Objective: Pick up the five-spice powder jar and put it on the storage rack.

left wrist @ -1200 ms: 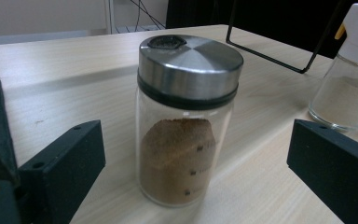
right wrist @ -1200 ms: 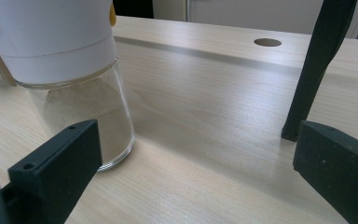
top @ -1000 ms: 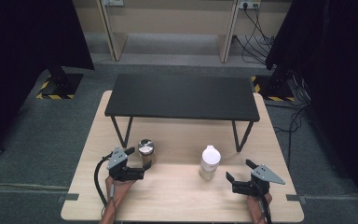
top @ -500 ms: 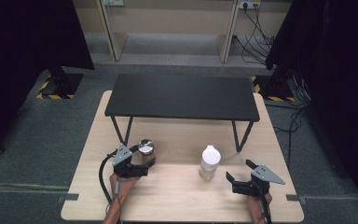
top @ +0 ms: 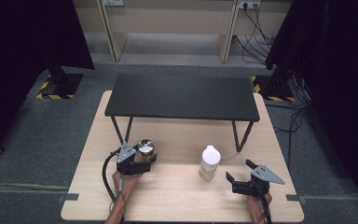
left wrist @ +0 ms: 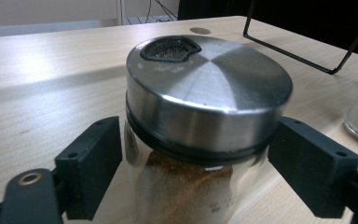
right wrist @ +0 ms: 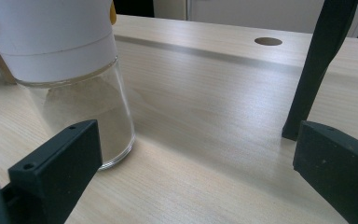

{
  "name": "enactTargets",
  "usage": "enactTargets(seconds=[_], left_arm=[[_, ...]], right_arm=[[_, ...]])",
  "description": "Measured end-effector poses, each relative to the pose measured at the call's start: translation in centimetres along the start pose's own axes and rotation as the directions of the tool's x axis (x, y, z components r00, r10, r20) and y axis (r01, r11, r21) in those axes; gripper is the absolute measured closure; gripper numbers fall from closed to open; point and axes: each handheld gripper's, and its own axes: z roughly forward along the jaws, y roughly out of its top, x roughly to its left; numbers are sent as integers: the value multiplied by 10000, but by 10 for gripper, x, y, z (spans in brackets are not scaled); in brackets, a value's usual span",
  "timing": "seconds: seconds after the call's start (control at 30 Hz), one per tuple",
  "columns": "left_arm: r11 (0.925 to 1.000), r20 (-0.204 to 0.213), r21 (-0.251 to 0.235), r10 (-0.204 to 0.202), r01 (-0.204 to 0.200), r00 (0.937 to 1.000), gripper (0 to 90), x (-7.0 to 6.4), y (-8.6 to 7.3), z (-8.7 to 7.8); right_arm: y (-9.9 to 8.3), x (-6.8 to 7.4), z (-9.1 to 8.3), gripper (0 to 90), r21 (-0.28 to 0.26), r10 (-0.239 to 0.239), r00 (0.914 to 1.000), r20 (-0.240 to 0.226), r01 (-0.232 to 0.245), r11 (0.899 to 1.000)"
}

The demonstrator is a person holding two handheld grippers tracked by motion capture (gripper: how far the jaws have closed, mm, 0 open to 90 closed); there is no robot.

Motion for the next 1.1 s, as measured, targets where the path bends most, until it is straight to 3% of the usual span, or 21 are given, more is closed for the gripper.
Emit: enactTargets(seconds=[0.63, 1.1], left_arm=[[9997, -278, 98, 235, -233, 9993, 286, -4, -2, 4], [9988, -531, 167, 466, -457, 9975, 306, -12, 1, 4]], right_arm=[[0, 0, 0, 11, 8, -2, 10000, -23, 2, 10000], [0, 0, 0, 11, 0, -4, 10000, -30, 4, 10000]])
